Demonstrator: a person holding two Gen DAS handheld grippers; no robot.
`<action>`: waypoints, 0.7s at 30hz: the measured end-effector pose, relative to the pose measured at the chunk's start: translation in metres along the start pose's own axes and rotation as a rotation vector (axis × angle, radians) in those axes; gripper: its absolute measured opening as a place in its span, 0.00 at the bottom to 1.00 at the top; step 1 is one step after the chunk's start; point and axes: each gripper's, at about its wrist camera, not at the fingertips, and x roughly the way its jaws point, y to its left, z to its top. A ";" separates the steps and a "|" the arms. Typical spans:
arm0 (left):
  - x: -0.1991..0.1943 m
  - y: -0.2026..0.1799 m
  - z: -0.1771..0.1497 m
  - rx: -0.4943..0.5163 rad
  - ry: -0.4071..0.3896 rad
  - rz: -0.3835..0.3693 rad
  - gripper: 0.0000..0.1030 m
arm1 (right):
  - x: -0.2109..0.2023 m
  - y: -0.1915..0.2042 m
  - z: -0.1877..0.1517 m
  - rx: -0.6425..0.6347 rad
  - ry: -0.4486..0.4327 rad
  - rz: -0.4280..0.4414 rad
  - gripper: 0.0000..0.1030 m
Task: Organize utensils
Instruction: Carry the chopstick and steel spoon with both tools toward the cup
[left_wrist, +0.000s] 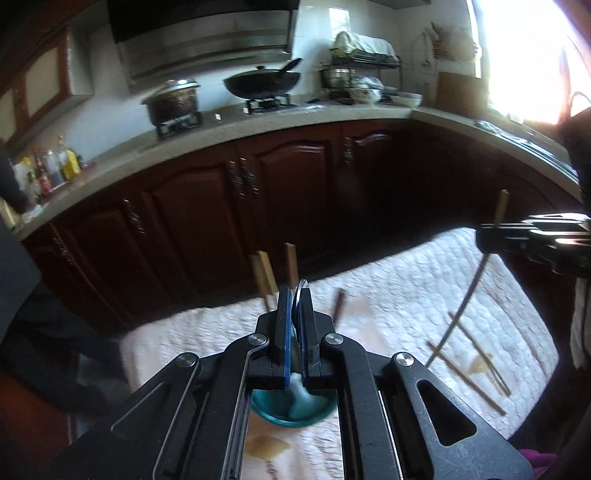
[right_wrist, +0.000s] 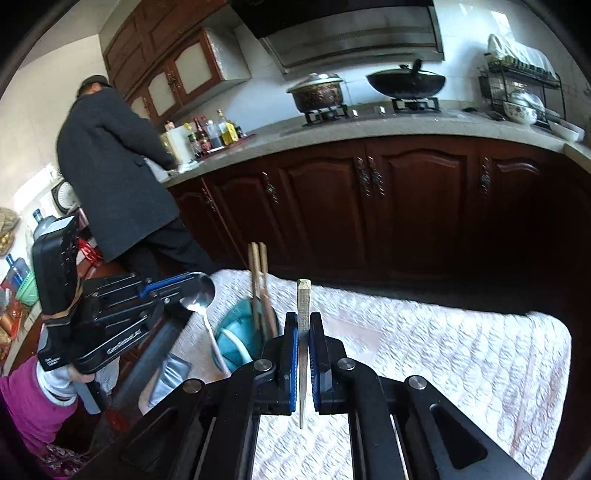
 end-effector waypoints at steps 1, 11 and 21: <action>0.000 0.005 0.002 0.000 -0.004 0.011 0.02 | 0.001 0.004 0.004 -0.002 -0.006 0.014 0.05; 0.010 0.050 0.023 0.017 -0.026 0.139 0.02 | 0.029 0.040 0.042 -0.025 -0.040 0.089 0.05; 0.057 0.057 -0.007 0.061 0.053 0.211 0.02 | 0.076 0.056 0.061 -0.040 -0.054 0.030 0.05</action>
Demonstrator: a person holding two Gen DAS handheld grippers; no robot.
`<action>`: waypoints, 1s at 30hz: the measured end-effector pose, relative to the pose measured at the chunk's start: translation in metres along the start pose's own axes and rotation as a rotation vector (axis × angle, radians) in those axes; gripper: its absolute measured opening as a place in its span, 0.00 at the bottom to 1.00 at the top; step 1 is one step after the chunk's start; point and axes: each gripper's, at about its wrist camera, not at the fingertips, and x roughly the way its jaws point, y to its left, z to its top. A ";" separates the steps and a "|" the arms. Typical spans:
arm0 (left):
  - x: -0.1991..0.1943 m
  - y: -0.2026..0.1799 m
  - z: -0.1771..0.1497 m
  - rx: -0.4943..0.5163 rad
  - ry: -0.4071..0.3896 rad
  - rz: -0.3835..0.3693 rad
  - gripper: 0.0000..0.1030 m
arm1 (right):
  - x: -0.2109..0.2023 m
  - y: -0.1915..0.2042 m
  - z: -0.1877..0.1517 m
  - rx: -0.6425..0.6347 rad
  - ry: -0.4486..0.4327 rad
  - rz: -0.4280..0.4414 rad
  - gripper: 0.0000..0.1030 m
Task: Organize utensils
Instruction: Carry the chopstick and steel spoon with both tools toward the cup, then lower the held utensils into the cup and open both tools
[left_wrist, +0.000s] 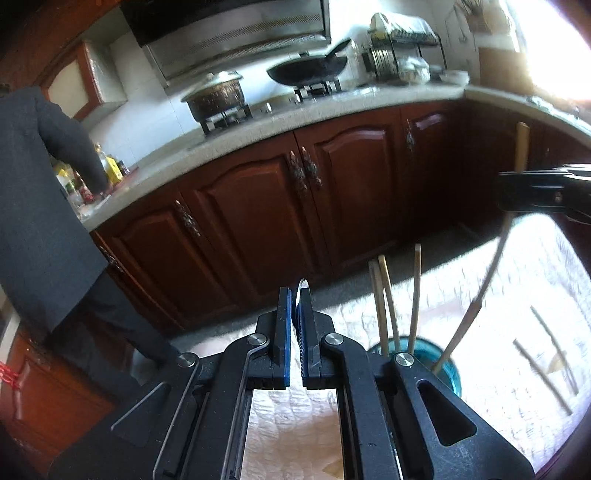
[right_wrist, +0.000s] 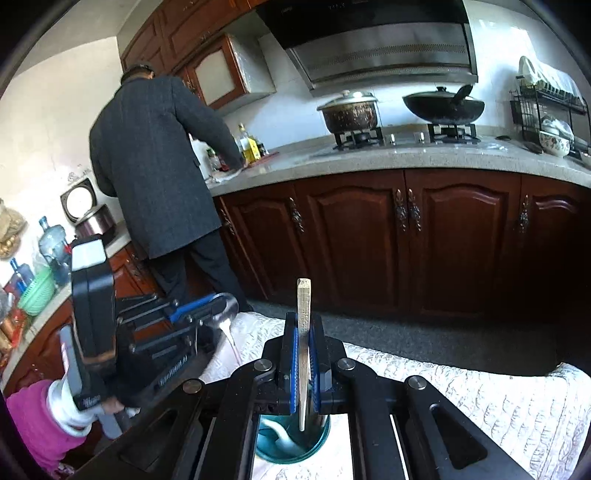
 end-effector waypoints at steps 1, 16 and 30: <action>0.004 -0.003 -0.004 0.003 0.011 -0.004 0.02 | 0.008 0.000 -0.003 0.000 0.012 -0.007 0.05; 0.051 -0.035 -0.033 0.008 0.108 -0.056 0.02 | 0.055 -0.020 -0.064 0.075 0.185 0.009 0.05; 0.046 -0.033 -0.033 -0.025 0.099 -0.075 0.05 | 0.058 -0.024 -0.064 0.095 0.225 0.022 0.12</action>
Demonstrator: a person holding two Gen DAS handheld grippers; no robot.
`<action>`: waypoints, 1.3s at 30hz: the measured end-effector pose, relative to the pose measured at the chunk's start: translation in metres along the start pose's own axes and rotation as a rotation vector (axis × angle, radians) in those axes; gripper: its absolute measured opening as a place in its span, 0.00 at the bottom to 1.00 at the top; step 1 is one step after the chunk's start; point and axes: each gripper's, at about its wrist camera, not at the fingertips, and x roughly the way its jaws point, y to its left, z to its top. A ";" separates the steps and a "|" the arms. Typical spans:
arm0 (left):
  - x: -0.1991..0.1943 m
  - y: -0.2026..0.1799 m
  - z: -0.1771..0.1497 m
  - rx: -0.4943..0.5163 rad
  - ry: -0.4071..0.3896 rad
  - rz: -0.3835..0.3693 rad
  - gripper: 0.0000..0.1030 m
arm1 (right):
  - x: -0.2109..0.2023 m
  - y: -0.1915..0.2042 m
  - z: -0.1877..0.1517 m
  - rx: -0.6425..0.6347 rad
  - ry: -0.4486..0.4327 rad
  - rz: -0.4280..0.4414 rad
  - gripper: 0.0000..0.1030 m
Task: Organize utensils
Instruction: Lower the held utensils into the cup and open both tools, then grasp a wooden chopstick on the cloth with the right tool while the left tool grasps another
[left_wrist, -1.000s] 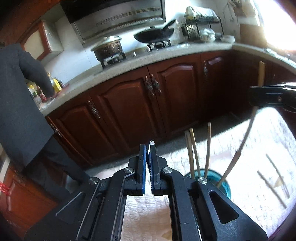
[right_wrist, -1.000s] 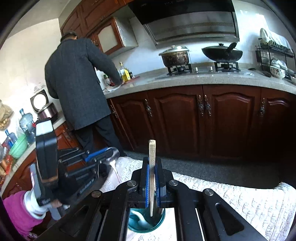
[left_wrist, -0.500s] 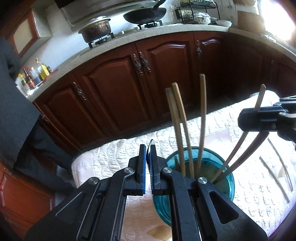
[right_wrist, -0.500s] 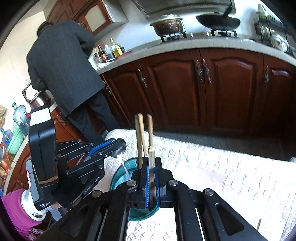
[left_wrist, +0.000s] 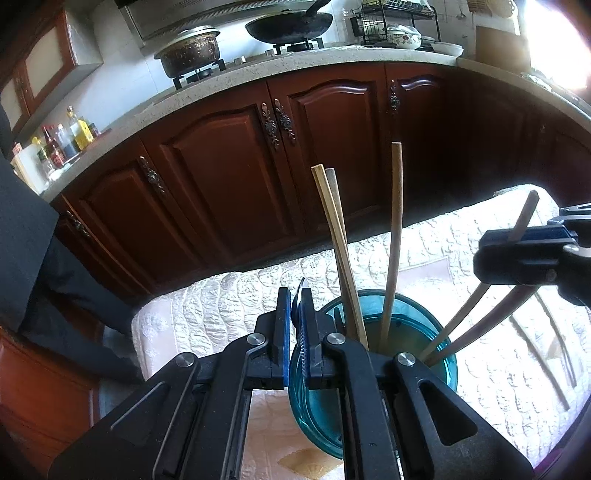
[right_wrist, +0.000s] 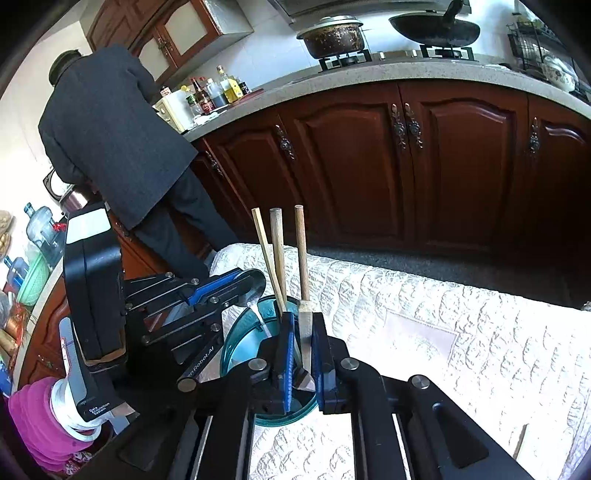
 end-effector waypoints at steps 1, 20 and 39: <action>-0.002 0.001 0.000 -0.007 -0.005 0.002 0.08 | -0.002 0.000 0.000 0.004 -0.002 0.002 0.15; -0.096 -0.017 0.022 -0.048 -0.144 -0.140 0.35 | -0.059 -0.048 -0.043 0.112 -0.025 -0.221 0.39; -0.050 -0.178 -0.028 0.048 0.087 -0.403 0.39 | -0.091 -0.187 -0.164 0.278 0.133 -0.514 0.52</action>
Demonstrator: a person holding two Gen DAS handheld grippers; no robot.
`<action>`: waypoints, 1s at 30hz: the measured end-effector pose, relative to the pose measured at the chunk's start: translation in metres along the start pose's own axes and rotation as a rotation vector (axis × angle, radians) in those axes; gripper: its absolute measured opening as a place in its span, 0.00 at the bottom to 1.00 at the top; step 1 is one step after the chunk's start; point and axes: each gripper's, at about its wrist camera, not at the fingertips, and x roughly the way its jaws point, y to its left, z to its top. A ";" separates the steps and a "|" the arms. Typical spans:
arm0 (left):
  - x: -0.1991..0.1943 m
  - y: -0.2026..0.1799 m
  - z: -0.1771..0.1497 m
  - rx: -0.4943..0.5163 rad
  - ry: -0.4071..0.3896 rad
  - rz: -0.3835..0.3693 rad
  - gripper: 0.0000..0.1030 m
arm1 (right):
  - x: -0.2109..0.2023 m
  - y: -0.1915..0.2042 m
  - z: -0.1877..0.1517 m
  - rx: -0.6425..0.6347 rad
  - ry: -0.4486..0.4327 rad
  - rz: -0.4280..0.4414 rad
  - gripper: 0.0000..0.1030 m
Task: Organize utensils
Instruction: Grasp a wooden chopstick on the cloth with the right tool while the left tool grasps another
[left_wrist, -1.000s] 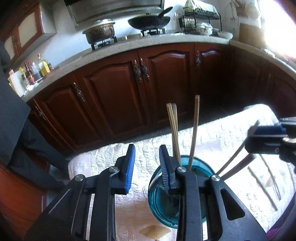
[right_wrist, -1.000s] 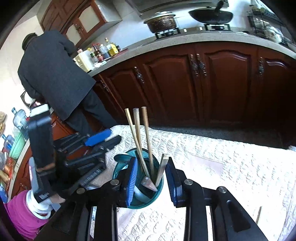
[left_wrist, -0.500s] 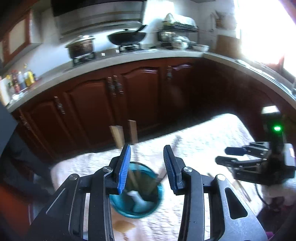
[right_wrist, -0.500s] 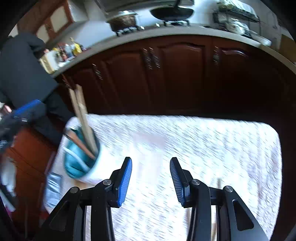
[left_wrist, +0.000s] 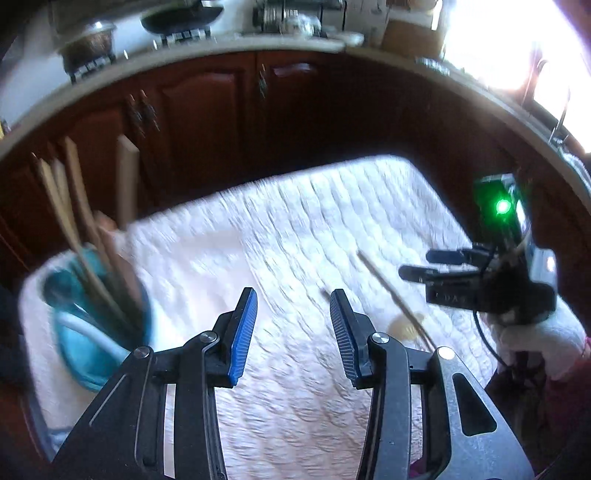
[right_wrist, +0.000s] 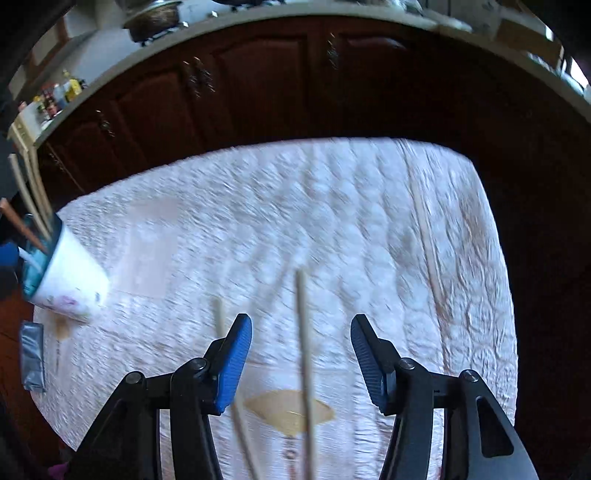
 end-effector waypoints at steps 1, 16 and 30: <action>0.007 -0.004 -0.004 -0.002 0.014 -0.002 0.39 | 0.004 -0.004 -0.002 0.004 0.011 0.010 0.52; 0.069 -0.011 -0.036 -0.085 0.142 0.010 0.39 | 0.071 -0.008 0.004 -0.002 0.115 0.064 0.32; 0.113 -0.025 -0.006 -0.152 0.181 -0.012 0.40 | 0.066 -0.019 0.018 -0.010 0.122 0.093 0.18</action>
